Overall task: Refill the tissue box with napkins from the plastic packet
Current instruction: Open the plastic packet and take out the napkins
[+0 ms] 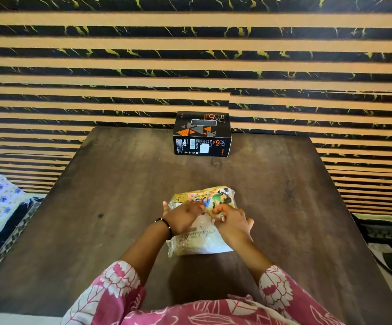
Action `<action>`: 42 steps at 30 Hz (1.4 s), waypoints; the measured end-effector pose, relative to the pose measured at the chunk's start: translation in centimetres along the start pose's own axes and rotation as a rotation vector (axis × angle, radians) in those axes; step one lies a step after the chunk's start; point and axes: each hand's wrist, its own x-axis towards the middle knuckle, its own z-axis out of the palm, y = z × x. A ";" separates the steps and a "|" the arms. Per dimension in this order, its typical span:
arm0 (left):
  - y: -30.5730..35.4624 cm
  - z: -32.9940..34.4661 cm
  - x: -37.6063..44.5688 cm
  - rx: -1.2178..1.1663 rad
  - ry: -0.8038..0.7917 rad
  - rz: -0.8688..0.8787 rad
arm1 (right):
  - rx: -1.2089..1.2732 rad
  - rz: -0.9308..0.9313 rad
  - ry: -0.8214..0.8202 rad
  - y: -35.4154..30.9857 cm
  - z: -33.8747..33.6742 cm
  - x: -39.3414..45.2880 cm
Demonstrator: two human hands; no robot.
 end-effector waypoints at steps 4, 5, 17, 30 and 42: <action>0.2 -0.1 0.2 -0.126 0.018 -0.050 | -0.103 -0.037 -0.037 0.2 -0.6 0.5; 0.2 -0.2 0.2 -0.104 0.015 -0.052 | -0.114 -0.046 -0.039 0.0 -0.5 0.6; -0.4 -0.2 0.9 -0.105 0.017 -0.119 | 0.018 -0.123 0.020 0.1 -0.6 0.3; -1.3 -0.9 2.0 -0.362 -0.045 -0.126 | 0.478 -0.248 -0.595 2.6 -6.6 -3.0; -2.7 2.5 1.6 0.363 0.081 0.046 | 0.086 -0.295 -0.431 2.4 -5.3 -3.6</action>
